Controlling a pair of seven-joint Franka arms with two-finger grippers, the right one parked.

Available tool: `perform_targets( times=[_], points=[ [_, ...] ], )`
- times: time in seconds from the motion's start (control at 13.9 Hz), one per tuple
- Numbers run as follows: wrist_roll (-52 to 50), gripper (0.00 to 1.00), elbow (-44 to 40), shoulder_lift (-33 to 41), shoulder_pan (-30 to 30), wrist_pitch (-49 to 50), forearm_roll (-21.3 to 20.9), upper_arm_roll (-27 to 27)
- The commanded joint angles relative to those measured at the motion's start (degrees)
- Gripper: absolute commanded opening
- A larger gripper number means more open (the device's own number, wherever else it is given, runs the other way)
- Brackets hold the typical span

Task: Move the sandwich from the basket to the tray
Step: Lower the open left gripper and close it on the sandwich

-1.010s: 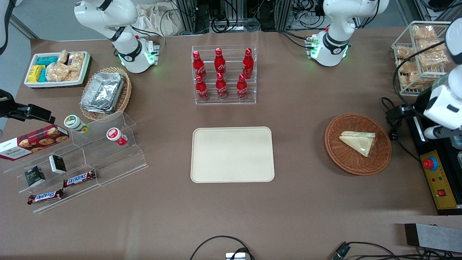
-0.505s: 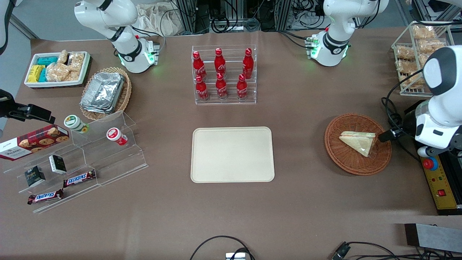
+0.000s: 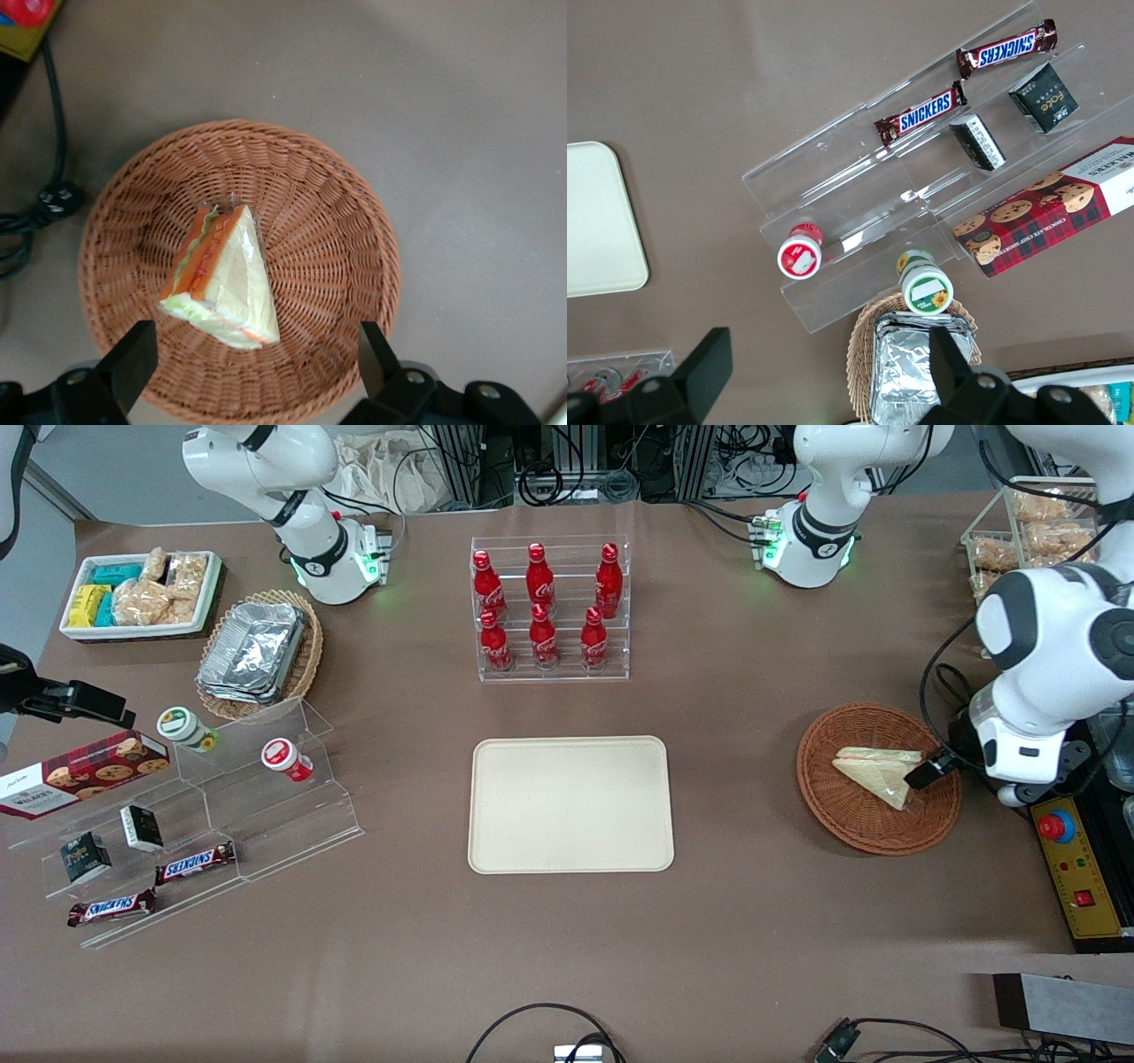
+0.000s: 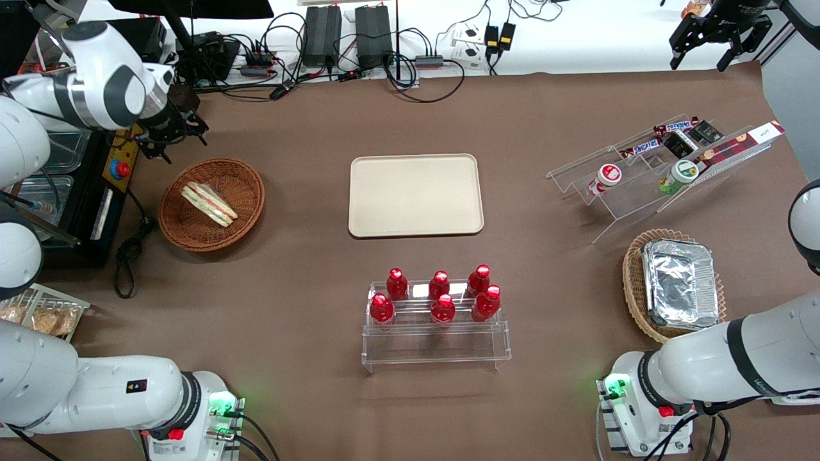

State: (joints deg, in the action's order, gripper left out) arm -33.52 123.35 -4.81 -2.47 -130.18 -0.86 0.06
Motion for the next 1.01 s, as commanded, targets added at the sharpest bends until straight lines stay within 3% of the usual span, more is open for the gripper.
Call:
perform_targets(
  times=[0.0,0.51,0.94],
  points=[
    [-1.89,1.00,4.36,1.30,-1.05,-3.77,1.12,-0.06],
    [-1.99,1.00,6.20,-0.02,-4.56,-4.56,1.83,-0.06],
    [-1.90,1.00,8.40,-2.83,-4.65,-11.41,3.49,-0.06]
  ],
)
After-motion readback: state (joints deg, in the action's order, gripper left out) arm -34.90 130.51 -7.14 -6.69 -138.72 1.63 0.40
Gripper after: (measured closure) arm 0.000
